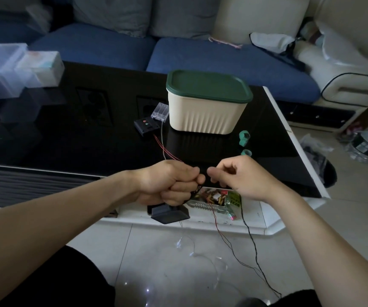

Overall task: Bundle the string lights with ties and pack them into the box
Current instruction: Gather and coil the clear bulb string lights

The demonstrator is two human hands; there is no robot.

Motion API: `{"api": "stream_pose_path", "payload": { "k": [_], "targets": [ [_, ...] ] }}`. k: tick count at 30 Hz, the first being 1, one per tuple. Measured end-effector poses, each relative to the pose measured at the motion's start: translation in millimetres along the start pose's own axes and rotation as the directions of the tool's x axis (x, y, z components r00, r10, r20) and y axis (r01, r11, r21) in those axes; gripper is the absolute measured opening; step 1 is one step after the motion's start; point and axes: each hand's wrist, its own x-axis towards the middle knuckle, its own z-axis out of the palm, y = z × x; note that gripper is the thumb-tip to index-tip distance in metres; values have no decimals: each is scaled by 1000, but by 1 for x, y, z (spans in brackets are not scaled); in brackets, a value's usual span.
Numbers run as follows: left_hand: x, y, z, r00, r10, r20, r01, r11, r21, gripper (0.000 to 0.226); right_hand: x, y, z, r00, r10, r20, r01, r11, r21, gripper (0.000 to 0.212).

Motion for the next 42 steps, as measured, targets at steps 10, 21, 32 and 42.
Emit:
{"api": "stream_pose_path", "payload": {
  "k": [10,21,32,42],
  "targets": [
    [0,12,0,944,196,-264,-285,888,-361,24,5,-7,26,992,69,107,-67,997,-27,25],
    [2,2,-2,937,78,-341,-159,964,-215,42,-24,-50,68,970,-102,221,168,938,-305,21],
    [1,-6,5,994,-90,-67,99,986,136,56,-5,-27,35,995,-55,-89,58,998,31,25],
    [3,-9,0,990,-82,-111,101,979,178,45,7,-1,15,995,-66,75,53,985,166,10]
  ]
}}
